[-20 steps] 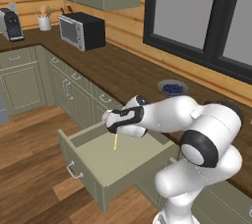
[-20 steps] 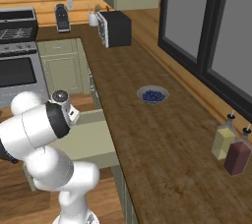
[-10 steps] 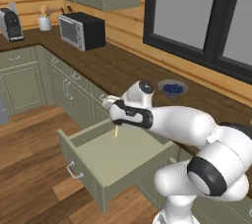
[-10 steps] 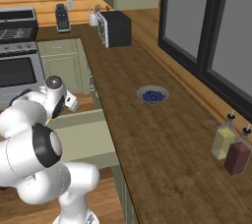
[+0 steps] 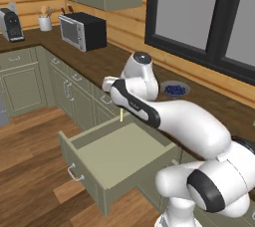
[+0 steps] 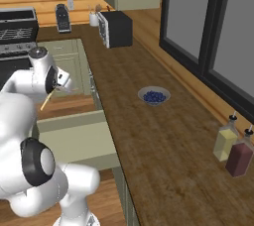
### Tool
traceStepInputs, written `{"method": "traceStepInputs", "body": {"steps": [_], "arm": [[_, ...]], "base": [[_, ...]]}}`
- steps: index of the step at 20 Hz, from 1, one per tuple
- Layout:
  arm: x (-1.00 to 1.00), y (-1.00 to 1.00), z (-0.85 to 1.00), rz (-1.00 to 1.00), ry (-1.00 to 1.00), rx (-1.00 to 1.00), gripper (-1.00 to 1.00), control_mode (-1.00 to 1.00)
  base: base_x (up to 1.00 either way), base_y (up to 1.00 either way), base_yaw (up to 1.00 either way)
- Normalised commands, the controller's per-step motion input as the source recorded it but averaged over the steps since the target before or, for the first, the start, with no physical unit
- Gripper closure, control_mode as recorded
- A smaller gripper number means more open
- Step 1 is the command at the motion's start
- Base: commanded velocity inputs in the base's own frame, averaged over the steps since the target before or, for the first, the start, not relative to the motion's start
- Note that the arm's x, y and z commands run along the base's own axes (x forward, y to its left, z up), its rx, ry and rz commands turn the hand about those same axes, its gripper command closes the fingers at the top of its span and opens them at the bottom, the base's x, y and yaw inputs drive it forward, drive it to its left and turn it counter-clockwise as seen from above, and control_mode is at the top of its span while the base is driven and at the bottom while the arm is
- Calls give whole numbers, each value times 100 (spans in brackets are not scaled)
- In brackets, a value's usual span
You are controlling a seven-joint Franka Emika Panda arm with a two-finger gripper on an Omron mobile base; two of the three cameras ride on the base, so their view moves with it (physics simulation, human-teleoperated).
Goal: Take a straw from the drawer in front and place it inside the glass cup on the dining counter.
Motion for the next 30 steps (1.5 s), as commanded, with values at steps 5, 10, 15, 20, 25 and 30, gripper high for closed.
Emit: {"method": "traceStepInputs", "body": {"steps": [5,10,15,20,25,30], "arm": [[-39,-20,93,0,30,-11,100,-100],[-28,-16,18,2,16,-11,100,-100],[-40,-34,-7,6,-2,0,100,-100],[-56,-51,-24,6,-14,0,100,-100],[-36,-35,-24,6,-14,0,100,-100],[0,0,0,0,0,0,100,100]], "base": [[0,0,0],[0,0,0],[0,0,0],[0,0,0],[0,0,0],[-76,2,6]]}}
